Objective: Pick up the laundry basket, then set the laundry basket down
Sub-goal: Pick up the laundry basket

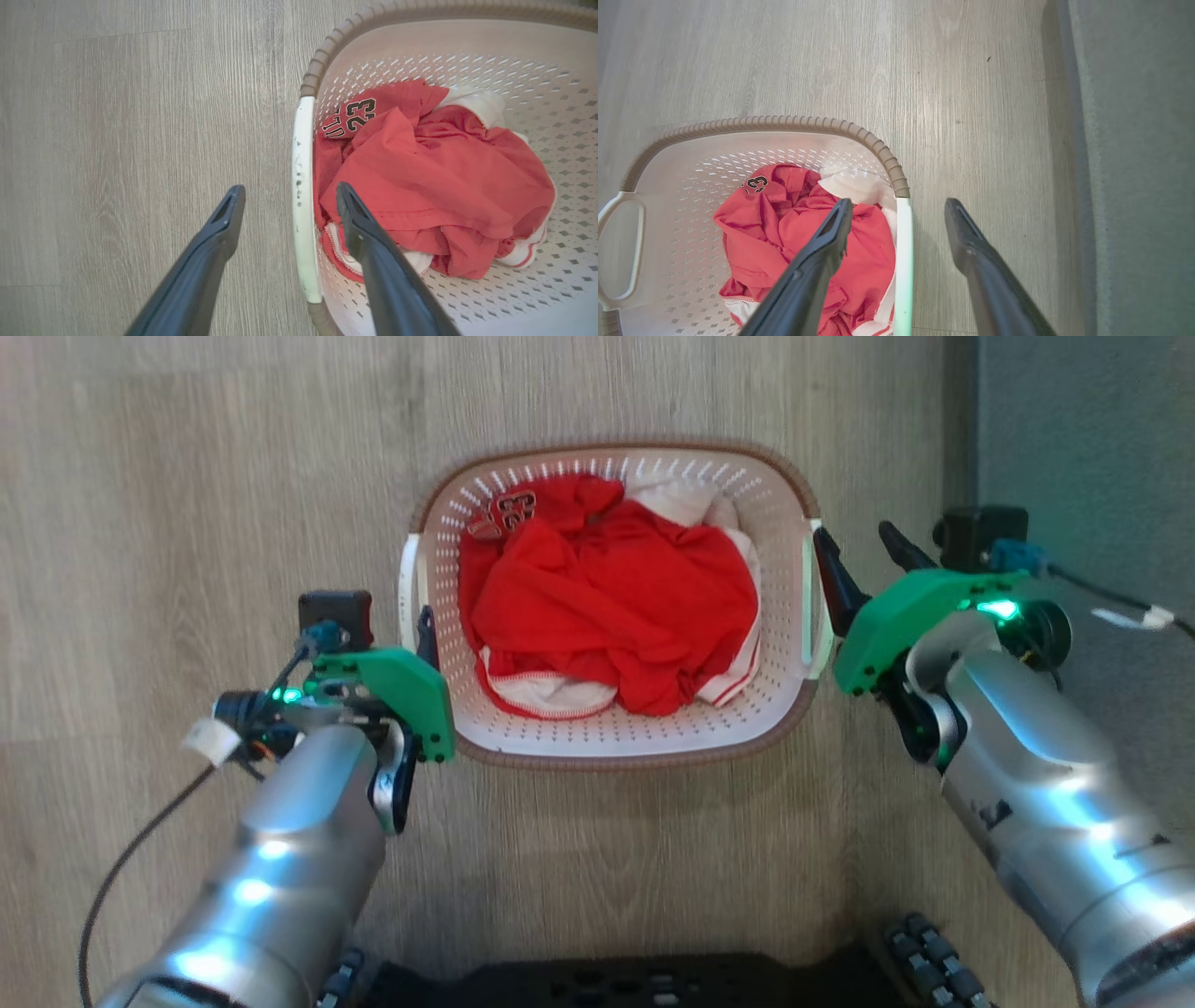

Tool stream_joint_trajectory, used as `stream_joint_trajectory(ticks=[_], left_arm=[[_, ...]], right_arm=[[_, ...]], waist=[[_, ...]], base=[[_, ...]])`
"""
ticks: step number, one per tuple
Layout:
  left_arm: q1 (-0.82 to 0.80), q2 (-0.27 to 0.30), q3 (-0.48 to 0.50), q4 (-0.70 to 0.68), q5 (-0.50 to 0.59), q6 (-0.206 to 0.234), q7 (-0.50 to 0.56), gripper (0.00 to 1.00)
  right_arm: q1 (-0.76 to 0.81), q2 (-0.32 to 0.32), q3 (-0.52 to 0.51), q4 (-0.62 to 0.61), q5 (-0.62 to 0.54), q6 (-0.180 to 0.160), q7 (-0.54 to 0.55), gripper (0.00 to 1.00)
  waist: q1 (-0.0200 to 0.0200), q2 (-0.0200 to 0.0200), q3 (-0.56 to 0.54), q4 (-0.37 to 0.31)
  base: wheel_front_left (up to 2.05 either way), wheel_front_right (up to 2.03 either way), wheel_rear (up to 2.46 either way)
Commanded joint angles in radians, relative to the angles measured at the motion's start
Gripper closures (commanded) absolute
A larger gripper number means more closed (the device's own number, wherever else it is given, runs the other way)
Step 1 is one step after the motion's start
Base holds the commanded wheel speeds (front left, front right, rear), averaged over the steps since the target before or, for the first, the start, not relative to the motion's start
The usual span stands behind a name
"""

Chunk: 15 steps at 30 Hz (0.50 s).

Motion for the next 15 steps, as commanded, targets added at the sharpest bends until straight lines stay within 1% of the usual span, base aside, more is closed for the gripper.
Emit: stream_joint_trajectory(ticks=[1, 6, 15], left_arm=[[-0.006, 0.018, 0.007, 0.004, -0.009, -0.001, -0.005, 0.0], [-0.07, 0.018, -0.052, 0.057, -0.059, -0.009, 0.03, 0.0], [-0.134, 0.018, -0.147, 0.093, -0.118, -0.042, 0.065, 0.0]], right_arm=[[0.019, 0.006, 0.022, -0.007, 0.012, 0.007, 0.001, 0.0], [-0.028, 0.009, 0.072, 0.026, 0.087, 0.007, 0.046, 0.0], [-0.082, 0.01, 0.162, 0.082, 0.166, 0.007, 0.106, 0.0]], waist=[[-0.0002, -0.0001, 0.027, 0.0], [-0.0002, -0.0001, 0.075, 0.002], [-0.0002, -0.0001, 0.113, 0.004]], base=[[0.0, 0.0, 0.0], [0.0, 0.0, 0.0], [0.0, 0.0, 0.0]])
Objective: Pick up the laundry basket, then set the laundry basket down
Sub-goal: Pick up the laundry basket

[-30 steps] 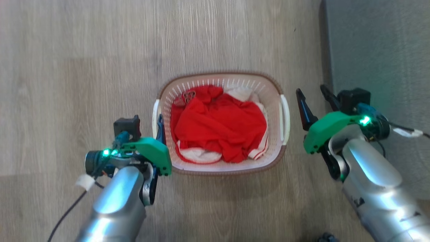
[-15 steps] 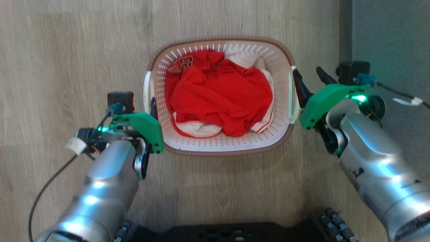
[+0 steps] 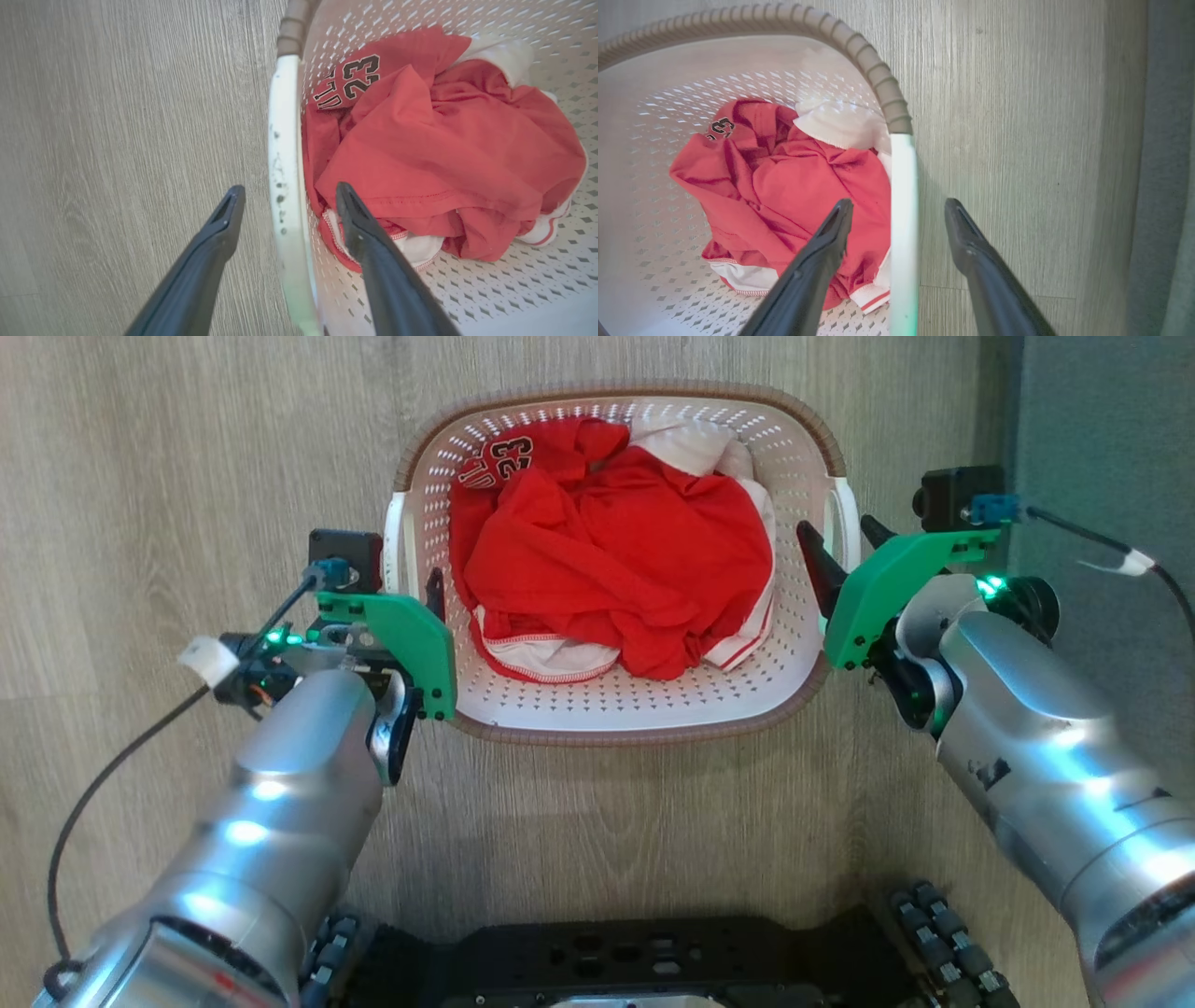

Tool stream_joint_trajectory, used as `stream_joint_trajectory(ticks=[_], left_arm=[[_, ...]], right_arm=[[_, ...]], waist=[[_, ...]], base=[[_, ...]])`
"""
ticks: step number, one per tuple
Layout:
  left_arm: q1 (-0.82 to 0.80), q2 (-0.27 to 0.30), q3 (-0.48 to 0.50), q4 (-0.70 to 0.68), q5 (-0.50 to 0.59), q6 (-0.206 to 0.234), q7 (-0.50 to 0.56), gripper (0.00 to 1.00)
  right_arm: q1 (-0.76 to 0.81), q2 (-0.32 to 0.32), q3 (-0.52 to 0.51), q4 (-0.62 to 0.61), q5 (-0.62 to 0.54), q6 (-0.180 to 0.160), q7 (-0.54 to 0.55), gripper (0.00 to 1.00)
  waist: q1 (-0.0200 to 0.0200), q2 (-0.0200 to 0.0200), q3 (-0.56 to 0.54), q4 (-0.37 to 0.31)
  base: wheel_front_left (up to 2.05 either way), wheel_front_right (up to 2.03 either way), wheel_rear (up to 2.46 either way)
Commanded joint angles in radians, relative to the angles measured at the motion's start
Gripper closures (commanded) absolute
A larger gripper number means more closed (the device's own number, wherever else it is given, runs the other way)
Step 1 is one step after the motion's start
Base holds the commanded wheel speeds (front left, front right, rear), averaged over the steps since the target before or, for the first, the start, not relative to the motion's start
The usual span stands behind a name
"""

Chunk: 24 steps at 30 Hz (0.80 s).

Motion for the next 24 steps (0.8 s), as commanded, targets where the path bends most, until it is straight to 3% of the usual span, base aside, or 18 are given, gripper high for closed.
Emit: stream_joint_trajectory(ticks=[1, 9, 24], left_arm=[[-0.003, 0.02, -0.003, 0.006, -0.016, -0.009, 0.009, 0.0], [-0.049, 0.02, -0.067, 0.028, -0.062, -0.033, 0.065, 0.0], [-0.125, 0.02, -0.142, 0.041, -0.115, -0.039, 0.126, 0.0]], right_arm=[[0.023, 0.009, 0.027, 0.005, 0.018, 0.007, 0.016, 0.0], [-0.031, 0.02, 0.089, 0.072, 0.074, 0.007, 0.12, 0.0], [-0.119, 0.023, 0.155, 0.115, 0.108, 0.007, 0.128, 0.0]], waist=[[0.0, -0.0001, 0.007, 0.0], [0.0, -0.0001, 0.039, -0.001], [0.0, -0.0001, 0.098, 0.005]], base=[[0.0, 0.0, 0.0], [0.0, 0.0, 0.0], [0.0, 0.0, 0.0]])
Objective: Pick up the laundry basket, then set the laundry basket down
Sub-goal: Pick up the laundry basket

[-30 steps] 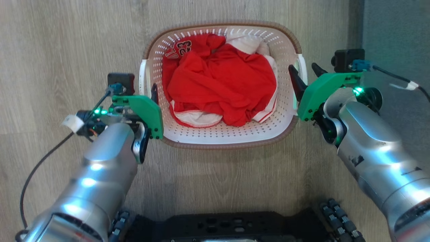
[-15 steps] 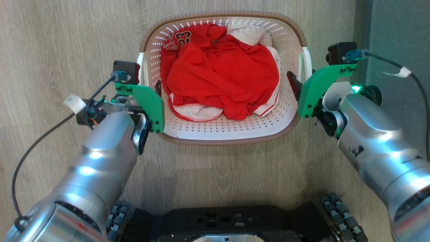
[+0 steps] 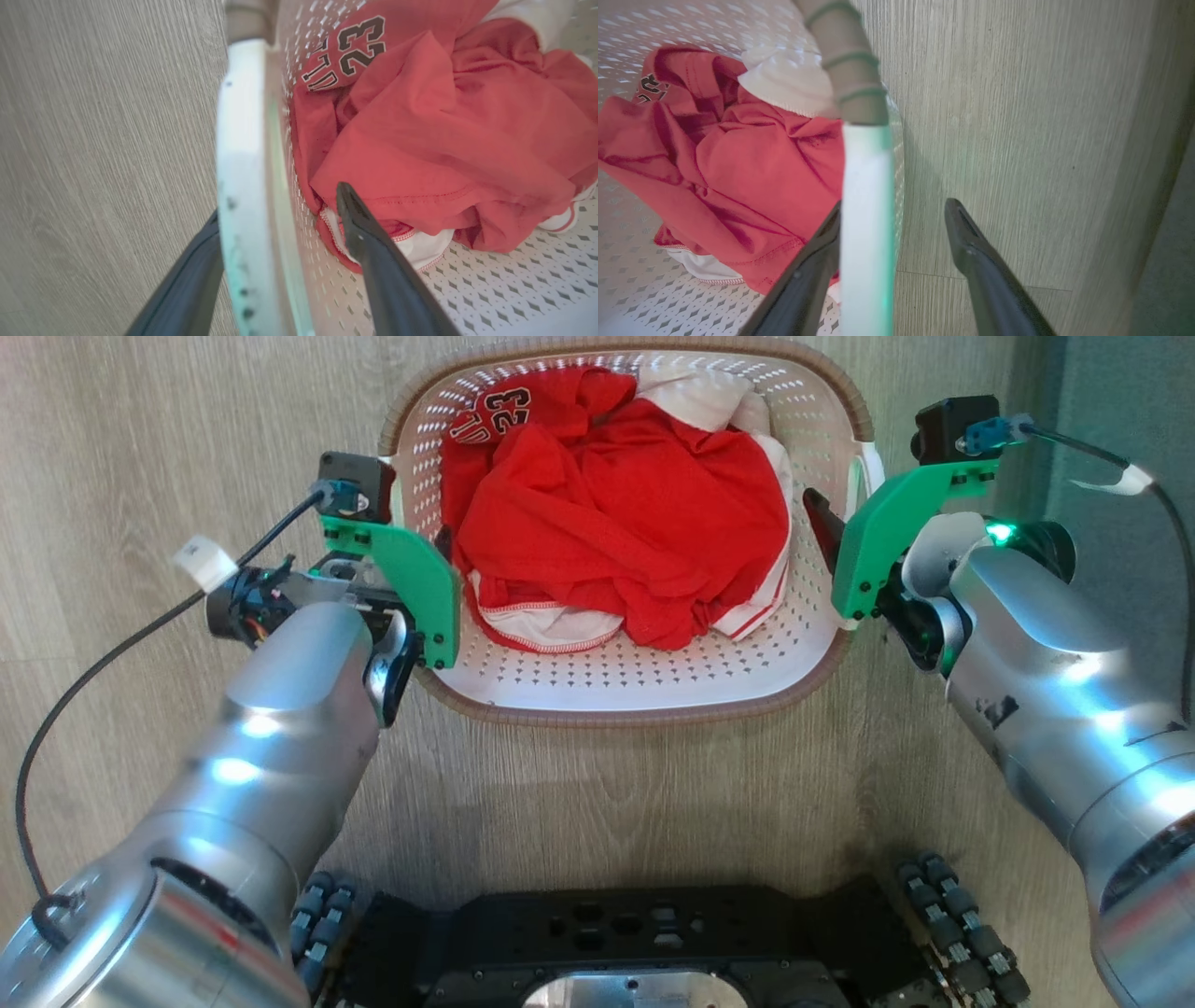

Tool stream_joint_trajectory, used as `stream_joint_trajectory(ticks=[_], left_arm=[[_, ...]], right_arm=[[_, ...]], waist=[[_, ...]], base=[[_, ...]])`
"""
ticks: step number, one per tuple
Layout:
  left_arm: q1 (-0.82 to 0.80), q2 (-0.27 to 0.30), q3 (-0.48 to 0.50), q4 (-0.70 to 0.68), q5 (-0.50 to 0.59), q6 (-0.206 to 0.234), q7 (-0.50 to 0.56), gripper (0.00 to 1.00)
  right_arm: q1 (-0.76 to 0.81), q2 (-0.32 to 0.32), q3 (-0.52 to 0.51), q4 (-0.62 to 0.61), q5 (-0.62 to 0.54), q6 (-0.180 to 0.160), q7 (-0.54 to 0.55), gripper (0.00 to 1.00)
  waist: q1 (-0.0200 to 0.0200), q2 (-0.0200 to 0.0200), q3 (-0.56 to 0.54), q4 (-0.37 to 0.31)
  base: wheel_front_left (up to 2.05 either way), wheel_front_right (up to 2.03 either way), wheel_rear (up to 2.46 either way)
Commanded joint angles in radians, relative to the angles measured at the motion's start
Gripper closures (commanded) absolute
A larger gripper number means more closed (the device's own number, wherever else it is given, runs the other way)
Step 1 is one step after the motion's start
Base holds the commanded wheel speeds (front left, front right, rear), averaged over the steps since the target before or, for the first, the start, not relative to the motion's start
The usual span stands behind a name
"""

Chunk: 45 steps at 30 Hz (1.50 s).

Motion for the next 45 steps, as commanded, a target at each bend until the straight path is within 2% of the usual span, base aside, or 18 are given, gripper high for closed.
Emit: stream_joint_trajectory(ticks=[1, 23, 24, 25, 26, 27, 37, 45], left_arm=[[0.006, 0.02, 0.004, -0.003, -0.009, 0.004, -0.001, 0.0], [-0.007, 0.02, -0.095, -0.025, -0.101, 0.011, -0.007, 0.0], [-0.008, 0.02, -0.099, -0.025, -0.105, 0.011, -0.008, 0.0], [-0.007, 0.02, -0.102, -0.025, -0.112, 0.01, -0.007, 0.08], [-0.008, 0.02, -0.103, -0.026, -0.12, 0.01, -0.006, 0.79], [-0.008, 0.02, -0.105, -0.026, -0.126, 0.012, -0.009, 1.0], [-0.011, 0.02, -0.139, -0.027, -0.167, 0.016, 0.001, 1.0], [-0.005, 0.02, -0.176, -0.025, -0.196, 0.001, 0.02, 1.0]], right_arm=[[0.034, 0.016, 0.014, -0.005, 0.008, 0.007, -0.005, 0.0], [0.005, 0.007, 0.102, 0.017, 0.063, 0.007, -0.039, 0.0], [0.005, 0.007, 0.107, 0.016, 0.065, 0.007, -0.038, 0.36], [0.004, 0.006, 0.11, 0.014, 0.068, 0.007, -0.039, 0.67], [0.004, 0.005, 0.114, 0.012, 0.071, 0.007, -0.039, 1.0], [0.004, 0.004, 0.118, 0.011, 0.074, 0.007, -0.04, 1.0], [0.002, -0.007, 0.147, 0.014, 0.099, 0.007, -0.052, 1.0], [0.005, -0.014, 0.175, 0.014, 0.122, 0.007, -0.045, 1.0]], waist=[[0.0, 0.0, 0.004, 0.001], [0.0, 0.0, 0.028, 0.019], [0.0, 0.0, 0.029, 0.019], [0.0, 0.0, 0.029, 0.019], [0.0, 0.0, 0.029, 0.02], [0.0, 0.0, 0.029, 0.02], [0.0, 0.0, 0.027, 0.024], [0.0, 0.0, 0.006, 0.024]], base=[[0.0, 0.0, 0.0], [0.0, 0.0, 0.0], [0.0, 0.0, 0.0], [0.0, 0.0, 0.0], [0.0, 0.0, 0.0], [0.0, 0.0, 0.0], [0.0, 0.0, 0.0], [0.0, 0.0, 0.0]])
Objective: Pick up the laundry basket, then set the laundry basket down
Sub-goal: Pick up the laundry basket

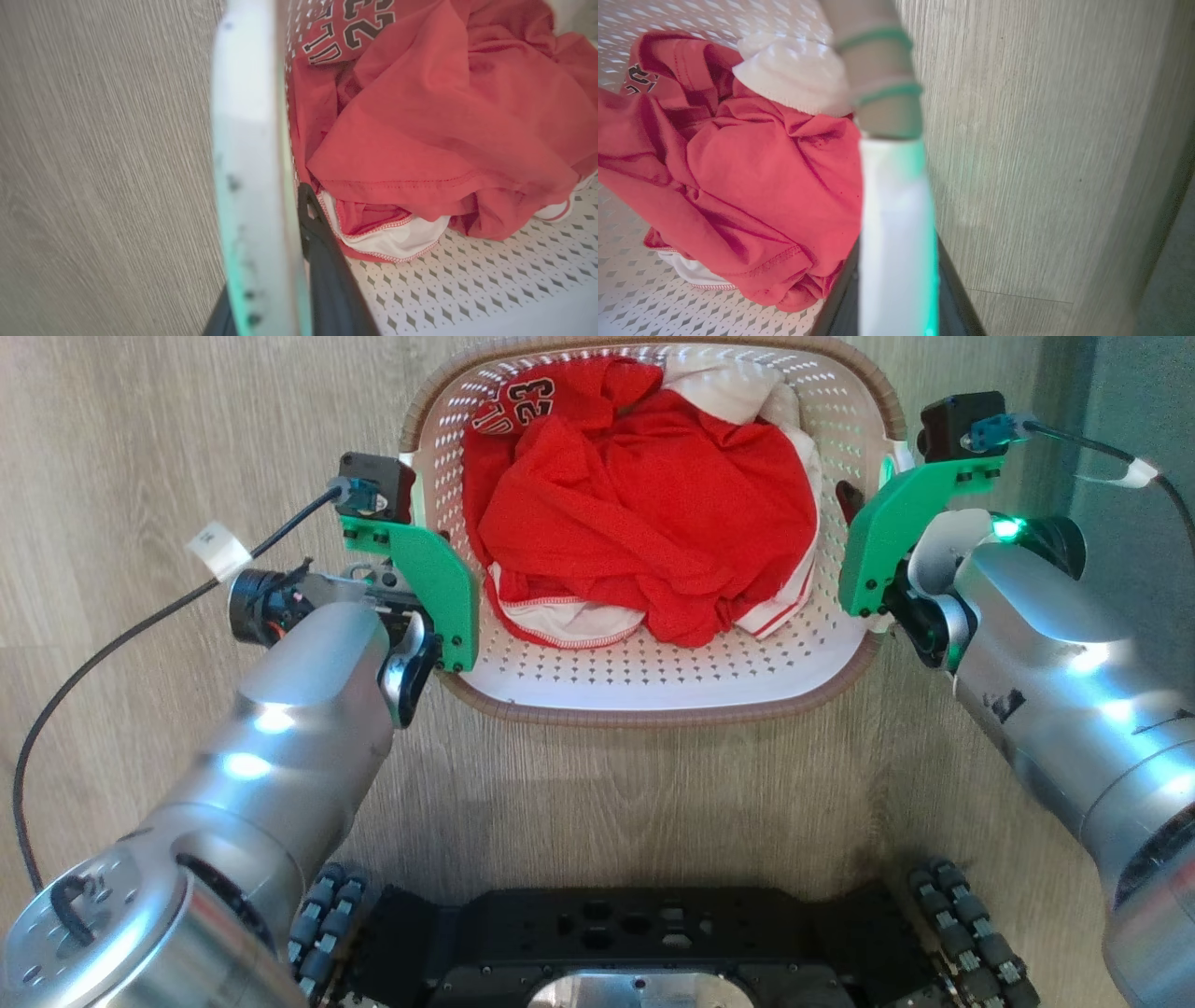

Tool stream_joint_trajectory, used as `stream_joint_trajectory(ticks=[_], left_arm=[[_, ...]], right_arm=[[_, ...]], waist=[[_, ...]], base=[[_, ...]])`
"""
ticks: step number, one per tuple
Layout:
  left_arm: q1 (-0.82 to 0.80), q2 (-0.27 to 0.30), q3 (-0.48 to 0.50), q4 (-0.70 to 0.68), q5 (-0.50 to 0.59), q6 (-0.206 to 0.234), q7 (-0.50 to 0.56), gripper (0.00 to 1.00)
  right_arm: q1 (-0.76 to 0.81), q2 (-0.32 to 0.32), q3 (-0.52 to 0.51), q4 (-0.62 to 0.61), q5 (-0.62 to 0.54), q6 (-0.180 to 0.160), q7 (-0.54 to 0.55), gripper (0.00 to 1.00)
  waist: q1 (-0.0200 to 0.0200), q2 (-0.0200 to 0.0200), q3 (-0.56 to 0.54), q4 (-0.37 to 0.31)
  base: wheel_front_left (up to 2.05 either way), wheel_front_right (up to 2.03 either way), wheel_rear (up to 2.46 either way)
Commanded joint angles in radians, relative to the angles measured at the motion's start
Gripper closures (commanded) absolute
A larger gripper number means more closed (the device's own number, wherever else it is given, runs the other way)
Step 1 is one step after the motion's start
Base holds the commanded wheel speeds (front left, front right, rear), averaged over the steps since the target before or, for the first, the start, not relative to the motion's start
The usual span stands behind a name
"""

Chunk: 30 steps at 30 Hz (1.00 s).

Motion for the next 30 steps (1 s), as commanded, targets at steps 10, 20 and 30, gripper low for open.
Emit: stream_joint_trajectory(ticks=[10, 20, 30], left_arm=[[0.048, 0.019, -0.059, -0.001, -0.031, -0.045, 0.074, 1.0], [0.096, 0.019, -0.088, 0.003, -0.09, -0.093, 0.199, 1.0], [0.149, 0.019, -0.117, 0.018, -0.124, -0.134, 0.282, 1.0]], right_arm=[[0.075, 0.007, 0.088, -0.013, 0.027, 0.007, 0.125, 1.0], [0.127, 0.015, 0.143, -0.02, 0.081, 0.007, 0.273, 1.0], [0.195, 0.049, 0.19, -0.014, 0.089, 0.007, 0.329, 1.0]], waist=[[0.0, 0.0, -0.109, -0.012], [0.0, 0.0, -0.275, -0.017], [0.0, 0.0, -0.482, -0.008]], base=[[0.0, 0.0, 0.0], [0.0, 0.0, 0.0], [0.0, 0.0, 0.0]])
